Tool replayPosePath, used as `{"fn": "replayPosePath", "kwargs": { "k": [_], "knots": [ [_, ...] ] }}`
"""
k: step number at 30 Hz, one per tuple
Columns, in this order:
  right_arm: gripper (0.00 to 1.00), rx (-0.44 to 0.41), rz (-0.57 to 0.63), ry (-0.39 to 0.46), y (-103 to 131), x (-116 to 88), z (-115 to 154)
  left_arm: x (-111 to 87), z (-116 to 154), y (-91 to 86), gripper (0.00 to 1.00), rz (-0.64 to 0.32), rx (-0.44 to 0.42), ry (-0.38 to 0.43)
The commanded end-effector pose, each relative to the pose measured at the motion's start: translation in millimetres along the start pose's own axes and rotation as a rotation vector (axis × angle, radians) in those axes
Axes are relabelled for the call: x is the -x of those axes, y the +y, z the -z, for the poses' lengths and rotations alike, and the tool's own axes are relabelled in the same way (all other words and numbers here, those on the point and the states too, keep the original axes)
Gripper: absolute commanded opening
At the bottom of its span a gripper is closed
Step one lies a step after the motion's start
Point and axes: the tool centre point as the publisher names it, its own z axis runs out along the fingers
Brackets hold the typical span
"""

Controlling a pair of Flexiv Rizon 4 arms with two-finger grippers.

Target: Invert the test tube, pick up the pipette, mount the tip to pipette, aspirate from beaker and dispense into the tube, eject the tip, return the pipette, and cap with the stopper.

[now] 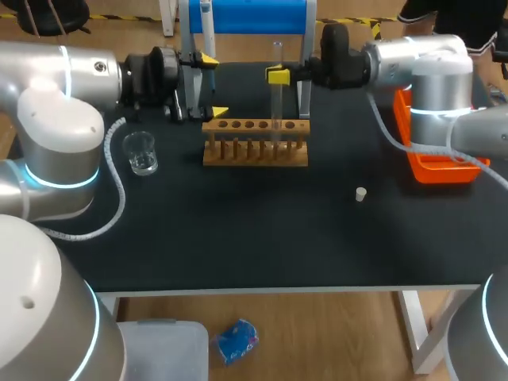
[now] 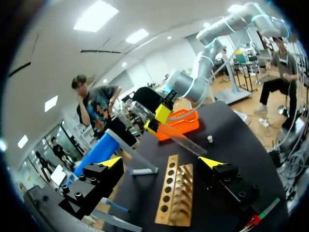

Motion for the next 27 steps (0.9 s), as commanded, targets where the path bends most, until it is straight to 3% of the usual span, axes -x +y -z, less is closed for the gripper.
{"fn": "replayPosePath", "kwargs": {
  "k": [1, 3, 5, 18, 19, 21, 23, 27],
  "knots": [
    [0.0, 0.062, -0.293, 0.032, 1, -3, 1, -7.8, 0, 1.2, 1.0, -0.377, -0.102, -0.134],
    [0.0, 0.091, -0.406, 0.049, 3, -7, 1, -10.8, 0, -0.1, 1.0, -0.493, -0.132, -0.168],
    [0.0, 0.084, -0.523, 0.034, 5, -11, 2, -12.9, 0, 1.7, 1.0, -0.599, -0.109, -0.193],
    [0.0, 0.084, -0.523, 0.034, 5, -11, 2, -12.9, 0, 1.7, 1.0, -0.599, -0.109, -0.193],
    [0.0, 0.084, -0.523, 0.034, 5, -11, 2, -13.6, -1, 0.4, 1.0, -0.713, -0.107, -0.183],
    [0.0, 0.091, -0.604, 0.011, 5, -7, 4, -16.5, -1, -9.1, 1.0, -0.731, -0.186, -0.222],
    [0.0, 0.123, -0.678, 0.03, 7, -5, 2, -17.5, -1, -13.5, 1.0, -0.831, -0.19, -0.226],
    [0.0, 0.135, -0.82, 0.019, 7, -2, 1, -20.7, -2, -17.1, 1.0, -0.94, -0.205, -0.257]
  ]
}}
